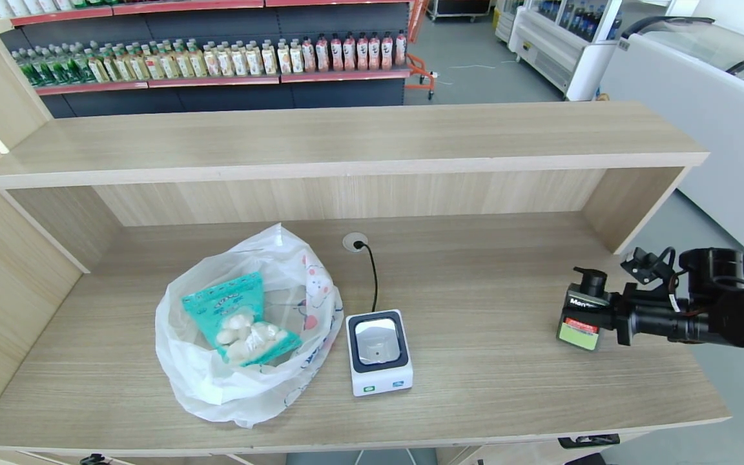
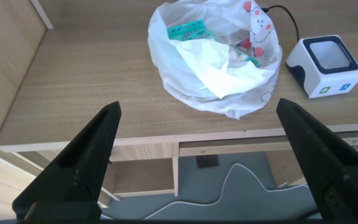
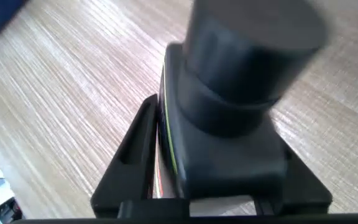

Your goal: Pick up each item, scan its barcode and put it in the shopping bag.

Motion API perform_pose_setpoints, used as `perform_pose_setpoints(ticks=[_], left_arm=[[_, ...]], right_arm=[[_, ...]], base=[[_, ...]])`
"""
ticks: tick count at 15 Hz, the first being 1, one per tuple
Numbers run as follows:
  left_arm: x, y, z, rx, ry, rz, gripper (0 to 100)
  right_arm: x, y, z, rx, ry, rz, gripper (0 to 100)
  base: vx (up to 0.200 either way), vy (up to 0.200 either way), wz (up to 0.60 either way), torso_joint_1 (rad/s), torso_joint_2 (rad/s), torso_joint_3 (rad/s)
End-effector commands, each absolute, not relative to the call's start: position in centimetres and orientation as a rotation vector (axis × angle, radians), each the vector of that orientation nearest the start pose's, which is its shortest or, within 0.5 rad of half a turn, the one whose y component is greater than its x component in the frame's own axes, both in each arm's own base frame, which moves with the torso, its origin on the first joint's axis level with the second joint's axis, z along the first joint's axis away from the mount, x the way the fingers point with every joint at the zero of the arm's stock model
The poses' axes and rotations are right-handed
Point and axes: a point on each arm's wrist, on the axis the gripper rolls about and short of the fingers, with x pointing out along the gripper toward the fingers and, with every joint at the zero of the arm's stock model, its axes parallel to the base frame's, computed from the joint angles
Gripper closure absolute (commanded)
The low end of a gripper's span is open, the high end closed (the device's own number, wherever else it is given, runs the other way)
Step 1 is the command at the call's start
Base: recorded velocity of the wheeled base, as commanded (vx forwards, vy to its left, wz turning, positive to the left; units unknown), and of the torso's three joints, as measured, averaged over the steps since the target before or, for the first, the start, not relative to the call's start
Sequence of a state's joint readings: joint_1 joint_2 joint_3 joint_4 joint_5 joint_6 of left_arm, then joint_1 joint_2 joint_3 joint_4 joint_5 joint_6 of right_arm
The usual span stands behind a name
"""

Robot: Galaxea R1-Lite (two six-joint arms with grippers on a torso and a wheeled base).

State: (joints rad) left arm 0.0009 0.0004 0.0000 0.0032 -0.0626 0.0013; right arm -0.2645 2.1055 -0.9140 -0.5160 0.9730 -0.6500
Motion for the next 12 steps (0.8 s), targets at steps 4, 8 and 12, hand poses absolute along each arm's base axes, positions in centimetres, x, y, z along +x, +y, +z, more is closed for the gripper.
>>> perform_pose_setpoints(ticks=[4,8,12], left_arm=[[-2.3,-0.1,7.5,0.001,0.005,-0.061,0],[-2.3,-0.1,7.5,0.001,0.005,-0.061,0],[-2.3,-0.1,7.5,0.001,0.003,-0.061,0]], right_arm=[[30.4,-5.1,18.6,-0.083,0.222,0.784,100],[26.2,-2.3,21.8,0.059,0.322,0.83,100],[23.7,-1.0,24.4,0.395,0.439,0.801,100]], base=[[0.0,0.0,0.0,0.0,0.0,0.0],[0.0,0.0,0.0,0.0,0.0,0.0],[0.0,0.0,0.0,0.0,0.0,0.0]])
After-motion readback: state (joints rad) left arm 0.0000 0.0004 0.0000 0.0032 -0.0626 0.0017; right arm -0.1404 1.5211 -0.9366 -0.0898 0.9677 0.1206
